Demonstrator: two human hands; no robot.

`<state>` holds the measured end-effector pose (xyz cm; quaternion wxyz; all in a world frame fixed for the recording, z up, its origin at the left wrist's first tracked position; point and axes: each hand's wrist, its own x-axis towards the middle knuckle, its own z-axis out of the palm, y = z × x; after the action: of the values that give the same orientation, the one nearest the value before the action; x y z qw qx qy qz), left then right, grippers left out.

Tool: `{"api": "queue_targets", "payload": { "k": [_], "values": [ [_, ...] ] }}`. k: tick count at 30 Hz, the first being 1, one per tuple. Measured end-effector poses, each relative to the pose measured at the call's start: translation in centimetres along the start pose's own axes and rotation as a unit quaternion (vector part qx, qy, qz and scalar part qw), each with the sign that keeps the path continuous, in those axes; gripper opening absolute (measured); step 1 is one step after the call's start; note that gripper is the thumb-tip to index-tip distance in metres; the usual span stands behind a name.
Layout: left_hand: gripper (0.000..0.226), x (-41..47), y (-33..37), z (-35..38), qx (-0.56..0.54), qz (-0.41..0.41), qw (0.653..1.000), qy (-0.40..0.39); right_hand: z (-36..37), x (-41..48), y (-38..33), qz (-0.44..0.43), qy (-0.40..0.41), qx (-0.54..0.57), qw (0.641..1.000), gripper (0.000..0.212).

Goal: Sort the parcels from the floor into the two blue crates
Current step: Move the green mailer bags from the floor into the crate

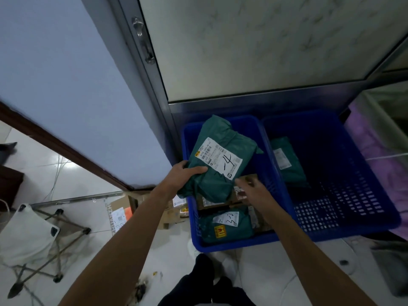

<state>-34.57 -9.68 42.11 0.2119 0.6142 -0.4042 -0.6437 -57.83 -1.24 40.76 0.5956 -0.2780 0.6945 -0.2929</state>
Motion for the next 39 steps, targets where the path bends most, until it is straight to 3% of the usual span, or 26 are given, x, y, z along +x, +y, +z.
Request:
{"api": "queue_targets", "payload": {
  "k": [2,4,8,11,14,16,21,27,31,34,35,38,39],
  "values": [
    [0.054,1.0,0.6,-1.2,0.007,-0.003,1.000,-0.026,-1.2,0.7,-1.2,-0.003,0.064,0.018,0.998,0.096],
    [0.059,2.3,1.1,-2.5,0.024,-0.007,0.997,-0.071,-2.5,1.3,-2.1,-0.042,0.130,-0.012,0.991,0.104],
    [0.059,4.9,3.1,-3.9,0.165,0.014,0.974,-0.155,-3.3,1.3,-5.1,-0.214,0.196,-0.224,0.930,0.087],
    [0.059,6.1,4.8,-3.2,0.302,0.043,0.933,-0.191,-2.2,1.6,-7.7,-0.328,0.122,-0.391,0.851,0.079],
    [0.087,7.4,5.6,-2.1,0.347,0.055,0.908,-0.229,-0.6,3.6,-9.1,-0.297,0.016,-0.497,0.815,0.075],
    [0.091,8.0,6.1,-1.6,0.309,0.053,0.916,-0.250,-0.6,5.7,-9.2,-0.245,-0.014,-0.531,0.811,0.072],
    [0.059,9.2,5.5,-2.2,0.207,-0.004,0.947,-0.247,-3.3,9.8,-7.7,-0.192,-0.016,-0.443,0.875,0.071],
    [0.064,9.9,1.1,-2.3,0.060,-0.094,0.973,-0.203,-5.9,13.1,-5.1,-0.018,-0.087,-0.159,0.983,0.044],
    [0.048,11.6,-1.0,-1.2,0.025,-0.154,0.969,-0.192,-6.0,14.9,-0.8,0.046,-0.105,-0.034,0.993,0.065],
    [0.033,13.5,-1.6,0.2,0.037,-0.163,0.971,-0.172,-6.0,16.8,2.7,0.107,-0.107,0.035,0.988,0.100],
    [0.032,14.4,-1.7,0.6,0.041,-0.161,0.972,-0.164,-5.9,17.0,3.2,0.112,-0.120,0.037,0.986,0.097],
    [0.040,16.9,-2.0,1.5,0.063,-0.140,0.976,-0.153,-6.0,17.9,4.6,0.130,-0.118,0.040,0.984,0.062],
    [0.045,17.7,-2.1,1.8,0.075,-0.132,0.977,-0.149,-6.1,18.5,5.0,0.137,-0.102,0.037,0.985,0.065]
  ]
}}
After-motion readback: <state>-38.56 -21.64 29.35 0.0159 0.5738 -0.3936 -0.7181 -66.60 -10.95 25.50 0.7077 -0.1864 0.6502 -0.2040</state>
